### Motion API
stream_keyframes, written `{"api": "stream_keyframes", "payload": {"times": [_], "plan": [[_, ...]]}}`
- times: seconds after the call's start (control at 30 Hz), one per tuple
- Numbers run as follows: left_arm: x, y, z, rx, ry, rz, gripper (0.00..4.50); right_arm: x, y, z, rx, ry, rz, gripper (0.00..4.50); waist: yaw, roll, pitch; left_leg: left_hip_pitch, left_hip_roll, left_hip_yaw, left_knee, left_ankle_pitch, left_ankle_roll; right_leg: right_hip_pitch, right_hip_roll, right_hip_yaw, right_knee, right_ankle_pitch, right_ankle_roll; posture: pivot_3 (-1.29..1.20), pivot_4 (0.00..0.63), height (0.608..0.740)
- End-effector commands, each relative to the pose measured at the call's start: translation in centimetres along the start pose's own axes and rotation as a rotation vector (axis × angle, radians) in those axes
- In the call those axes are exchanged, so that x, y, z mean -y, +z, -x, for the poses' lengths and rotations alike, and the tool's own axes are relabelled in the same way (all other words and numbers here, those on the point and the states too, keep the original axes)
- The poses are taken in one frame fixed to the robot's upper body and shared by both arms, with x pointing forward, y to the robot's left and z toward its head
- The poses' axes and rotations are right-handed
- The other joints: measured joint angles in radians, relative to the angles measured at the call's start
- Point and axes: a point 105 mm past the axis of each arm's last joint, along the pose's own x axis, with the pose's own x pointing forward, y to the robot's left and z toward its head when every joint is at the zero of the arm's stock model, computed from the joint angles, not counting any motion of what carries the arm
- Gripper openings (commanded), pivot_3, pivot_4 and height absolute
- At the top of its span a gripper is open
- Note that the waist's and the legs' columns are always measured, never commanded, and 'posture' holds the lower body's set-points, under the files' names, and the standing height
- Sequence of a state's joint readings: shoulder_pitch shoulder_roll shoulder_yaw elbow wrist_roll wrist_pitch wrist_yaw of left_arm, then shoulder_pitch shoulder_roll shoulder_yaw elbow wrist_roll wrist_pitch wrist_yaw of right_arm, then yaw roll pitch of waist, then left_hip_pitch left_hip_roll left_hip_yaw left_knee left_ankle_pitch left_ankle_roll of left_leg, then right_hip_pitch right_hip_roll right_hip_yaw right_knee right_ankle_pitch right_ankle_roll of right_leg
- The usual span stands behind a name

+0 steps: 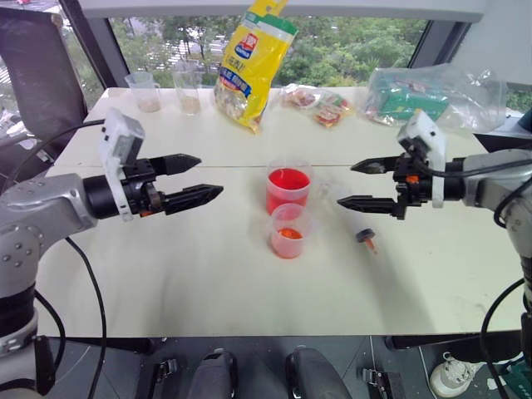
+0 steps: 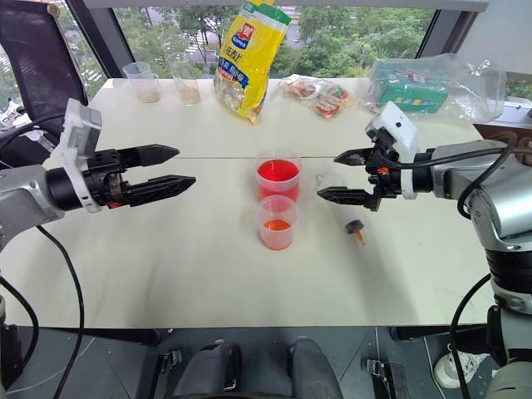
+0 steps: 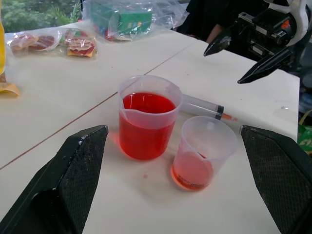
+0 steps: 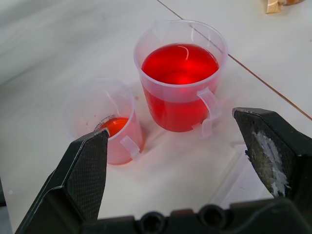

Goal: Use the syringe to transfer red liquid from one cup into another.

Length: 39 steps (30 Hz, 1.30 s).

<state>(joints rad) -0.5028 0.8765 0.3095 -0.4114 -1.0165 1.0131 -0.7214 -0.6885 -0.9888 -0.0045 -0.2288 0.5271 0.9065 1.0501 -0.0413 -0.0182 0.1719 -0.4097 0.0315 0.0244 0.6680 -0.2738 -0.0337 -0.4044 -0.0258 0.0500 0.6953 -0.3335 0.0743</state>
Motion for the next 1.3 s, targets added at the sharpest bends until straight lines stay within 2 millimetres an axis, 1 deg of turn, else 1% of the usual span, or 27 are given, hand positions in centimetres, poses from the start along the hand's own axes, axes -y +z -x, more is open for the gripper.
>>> {"api": "stream_keyframes", "payload": {"times": [0.03, 0.3, 0.43, 0.67, 0.8, 0.87, 1.0, 1.1, 1.23, 1.3], "plan": [[0.3, 1.0, 0.5, 0.030, 0.005, -0.053, 4.50, 0.2, 0.2, 0.7, -0.013, -0.024, 0.029, 4.45, 0.000, 0.000, 0.000, 0.000, 0.000, 0.000, 0.000, 0.000, 0.000, 0.000, 0.000, 0.000, 0.000, 0.000, 0.000, 0.00, 0.150, 0.740], [0.3, 1.1, 0.3, 0.052, -0.010, -0.043, 4.50, 0.0, 0.0, 0.8, -0.058, -0.031, 0.034, 4.45, 0.000, 0.000, 0.000, 0.000, 0.000, 0.000, 0.000, 0.000, 0.000, 0.000, 0.000, 0.000, 0.000, 0.000, 0.000, 0.00, 0.150, 0.740], [0.3, 0.9, 0.2, 0.049, -0.012, -0.046, 4.50, 0.4, -0.6, 0.7, -0.102, -0.054, 0.008, 4.45, 0.000, 0.000, 0.000, 0.000, 0.000, 0.000, 0.000, 0.000, 0.000, 0.000, 0.000, 0.000, 0.000, 0.000, 0.000, 0.00, 0.150, 0.740], [0.3, 0.8, 0.1, 0.050, -0.015, -0.050, 4.50, 1.5, -0.7, 0.0, -0.191, -0.095, -0.069, 4.45, -0.001, 0.000, 0.000, 0.000, 0.000, 0.000, 0.000, 0.000, 0.000, 0.000, 0.000, 0.000, 0.000, 0.000, 0.000, 0.00, 0.150, 0.740], [0.3, 0.7, 0.0, 0.047, -0.017, -0.054, 4.50, 3.2, -1.3, -1.2, -0.302, -0.149, -0.162, 4.45, -0.004, 0.000, 0.000, 0.000, 0.000, 0.000, 0.000, 0.000, 0.000, 0.000, 0.000, 0.000, -0.001, 0.000, 0.000, 0.00, 0.150, 0.740], [0.2, 0.7, -0.2, 0.050, -0.019, -0.056, 4.50, 4.2, -1.3, -2.3, -0.339, -0.182, -0.267, 4.45, -0.006, 0.000, 0.000, 0.001, 0.000, 0.001, 0.000, 0.000, 0.000, 0.000, 0.000, 0.001, 0.000, 0.000, 0.000, 0.00, 0.150, 0.740], [0.3, 0.7, -0.5, 0.058, -0.023, -0.059, 4.50, 5.6, -2.1, -3.9, -0.453, -0.251, -0.393, 4.45, -0.003, 0.000, 0.000, 0.000, 0.000, 0.001, -0.001, 0.000, 0.000, -0.001, 0.000, 0.001, 0.000, 0.000, 0.000, 0.00, 0.150, 0.740], [0.3, 0.8, -0.7, 0.067, -0.023, -0.061, 4.50, 5.8, -3.4, -5.2, -0.552, -0.269, -0.439, 4.45, 0.001, 0.000, 0.000, -0.001, 0.000, 0.001, -0.001, 0.000, 0.000, -0.002, 0.000, 0.000, -0.002, 0.000, 0.000, 0.00, 0.150, 0.740], [0.5, 0.6, -0.8, 0.073, -0.020, -0.062, 4.50, 5.7, -4.8, -6.4, -0.622, -0.266, -0.455, 4.45, -0.001, 0.000, 0.000, -0.002, 0.000, 0.001, -0.001, 0.000, 0.001, -0.002, -0.001, 0.000, -0.004, 0.000, 0.000, 0.00, 0.150, 0.740], [0.6, 0.5, -0.8, 0.077, -0.012, -0.058, 4.50, 5.9, -5.7, -6.9, -0.649, -0.290, -0.466, 4.45, -0.002, 0.000, 0.000, -0.003, 0.000, 0.001, -0.002, 0.000, 0.001, -0.002, -0.001, 0.000, -0.004, 0.000, 0.000, 0.00, 0.150, 0.740]]}}
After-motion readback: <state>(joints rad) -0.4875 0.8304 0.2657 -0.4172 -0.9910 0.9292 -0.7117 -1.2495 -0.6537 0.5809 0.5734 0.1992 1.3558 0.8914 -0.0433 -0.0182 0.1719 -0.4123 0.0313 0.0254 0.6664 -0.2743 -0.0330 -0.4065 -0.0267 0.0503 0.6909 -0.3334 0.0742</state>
